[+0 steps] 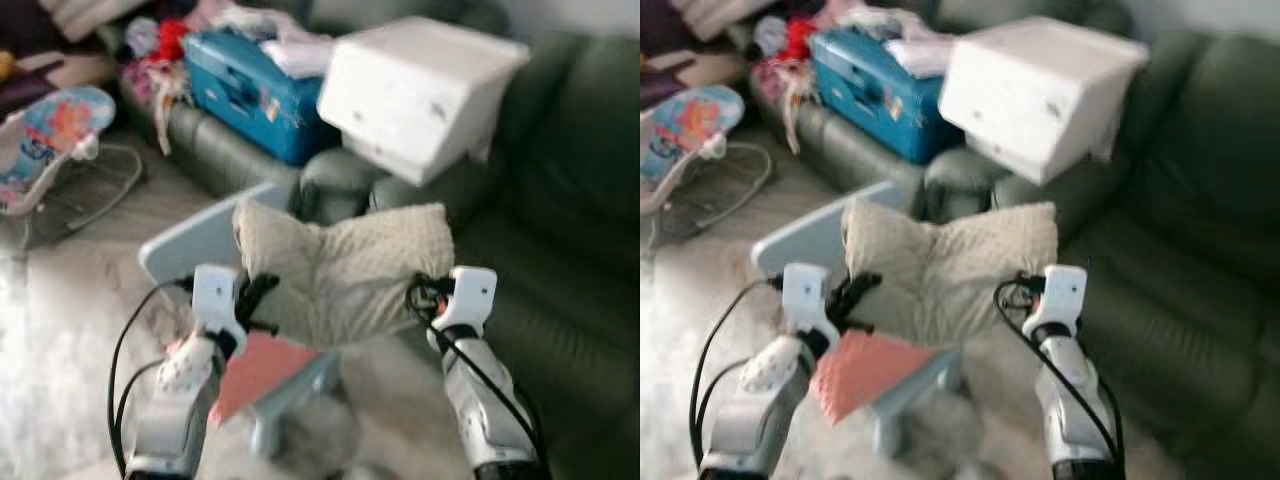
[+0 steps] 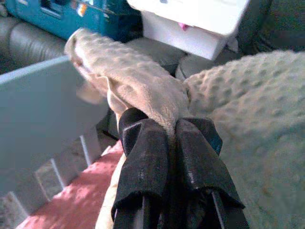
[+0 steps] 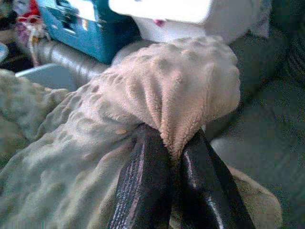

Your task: Move the pillow to the sofa

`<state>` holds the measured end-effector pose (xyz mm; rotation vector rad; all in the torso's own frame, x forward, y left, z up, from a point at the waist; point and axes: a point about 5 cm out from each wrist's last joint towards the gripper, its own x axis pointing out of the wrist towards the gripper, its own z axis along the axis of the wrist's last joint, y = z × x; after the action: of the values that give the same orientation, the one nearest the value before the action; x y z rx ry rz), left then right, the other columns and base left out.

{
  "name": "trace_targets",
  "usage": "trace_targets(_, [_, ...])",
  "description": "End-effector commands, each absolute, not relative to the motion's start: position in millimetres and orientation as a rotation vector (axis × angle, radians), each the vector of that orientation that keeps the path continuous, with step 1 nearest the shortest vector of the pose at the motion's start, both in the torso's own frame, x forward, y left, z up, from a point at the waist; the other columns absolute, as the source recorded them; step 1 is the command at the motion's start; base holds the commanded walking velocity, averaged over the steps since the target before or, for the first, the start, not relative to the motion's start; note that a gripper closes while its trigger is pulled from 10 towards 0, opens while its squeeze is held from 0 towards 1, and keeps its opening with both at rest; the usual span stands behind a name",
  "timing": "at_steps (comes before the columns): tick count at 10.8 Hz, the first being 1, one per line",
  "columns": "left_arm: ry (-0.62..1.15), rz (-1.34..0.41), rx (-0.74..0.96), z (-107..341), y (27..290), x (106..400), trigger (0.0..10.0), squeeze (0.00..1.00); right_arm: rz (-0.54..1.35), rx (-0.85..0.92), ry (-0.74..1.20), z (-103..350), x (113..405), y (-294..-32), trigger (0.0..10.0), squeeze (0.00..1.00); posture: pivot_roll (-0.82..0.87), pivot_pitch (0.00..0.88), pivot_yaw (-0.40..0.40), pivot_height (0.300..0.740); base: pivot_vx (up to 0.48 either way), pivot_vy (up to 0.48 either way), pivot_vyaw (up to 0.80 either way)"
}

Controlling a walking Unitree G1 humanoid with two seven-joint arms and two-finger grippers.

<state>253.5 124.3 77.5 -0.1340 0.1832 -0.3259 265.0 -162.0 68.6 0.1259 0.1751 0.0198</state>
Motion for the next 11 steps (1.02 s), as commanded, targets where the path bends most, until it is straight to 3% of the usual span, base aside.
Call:
trace_targets(1, [0.157,-0.374,-0.151,84.4,110.6,255.0,10.0,0.0,-0.01,0.113,0.152,74.2,265.4,-172.1,0.0,0.0,-0.03,0.0,-0.052,0.74,0.0,0.0,-0.8])
trace_targets(11, [0.156,-0.38,-0.143,85.1,110.8,255.0,10.0,0.0,-0.013,0.117,0.156,72.9,264.2,-171.5,0.0,0.0,-0.03,0.0,-0.047,0.74,0.0,-0.024,-0.68])
